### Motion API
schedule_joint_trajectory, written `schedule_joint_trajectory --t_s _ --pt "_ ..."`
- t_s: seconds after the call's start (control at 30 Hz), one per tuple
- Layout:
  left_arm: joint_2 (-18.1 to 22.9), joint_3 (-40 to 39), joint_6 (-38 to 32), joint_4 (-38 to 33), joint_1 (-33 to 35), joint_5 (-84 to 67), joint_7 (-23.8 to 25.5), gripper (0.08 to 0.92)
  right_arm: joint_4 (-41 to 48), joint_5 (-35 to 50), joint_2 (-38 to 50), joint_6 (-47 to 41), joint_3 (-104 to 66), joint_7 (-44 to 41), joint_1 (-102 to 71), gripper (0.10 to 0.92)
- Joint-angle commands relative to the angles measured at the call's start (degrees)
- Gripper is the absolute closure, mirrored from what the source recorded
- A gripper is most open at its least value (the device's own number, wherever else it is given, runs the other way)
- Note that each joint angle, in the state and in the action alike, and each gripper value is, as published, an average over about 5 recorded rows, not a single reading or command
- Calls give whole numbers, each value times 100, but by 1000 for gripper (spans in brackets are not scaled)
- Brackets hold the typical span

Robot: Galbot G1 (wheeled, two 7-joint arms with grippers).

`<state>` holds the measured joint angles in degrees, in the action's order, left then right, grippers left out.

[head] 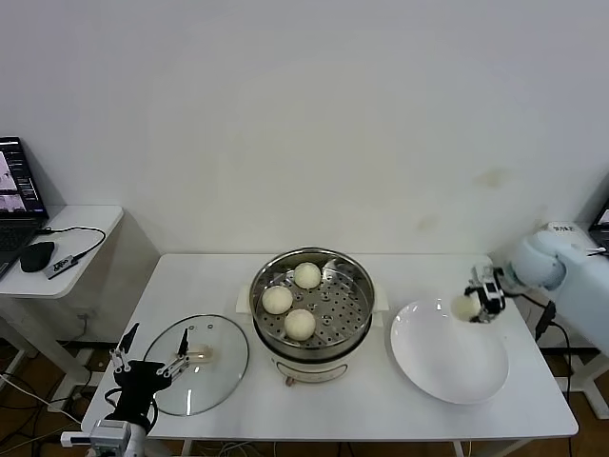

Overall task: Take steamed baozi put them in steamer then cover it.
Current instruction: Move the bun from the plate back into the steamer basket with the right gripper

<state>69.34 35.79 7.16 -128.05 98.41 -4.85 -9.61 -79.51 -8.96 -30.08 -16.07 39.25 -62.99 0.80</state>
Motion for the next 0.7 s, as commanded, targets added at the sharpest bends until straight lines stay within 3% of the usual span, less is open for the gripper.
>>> schedule_joint_trajectory --t_s 0.03,0.5,0.7 --pt "-38 -2 2 2 -22 -7 -1 177 -791 1257 -258 -645 1818 50 2751 397" --pt "-36 49 -11 30 -88 -28 -7 177 -1145 3222 -2086 -1864 3125 867 3945 389" --pt "1 71 -24 35 -64 -37 -9 177 -897 3328 -2618 -2188 3121 1163 3338 381"
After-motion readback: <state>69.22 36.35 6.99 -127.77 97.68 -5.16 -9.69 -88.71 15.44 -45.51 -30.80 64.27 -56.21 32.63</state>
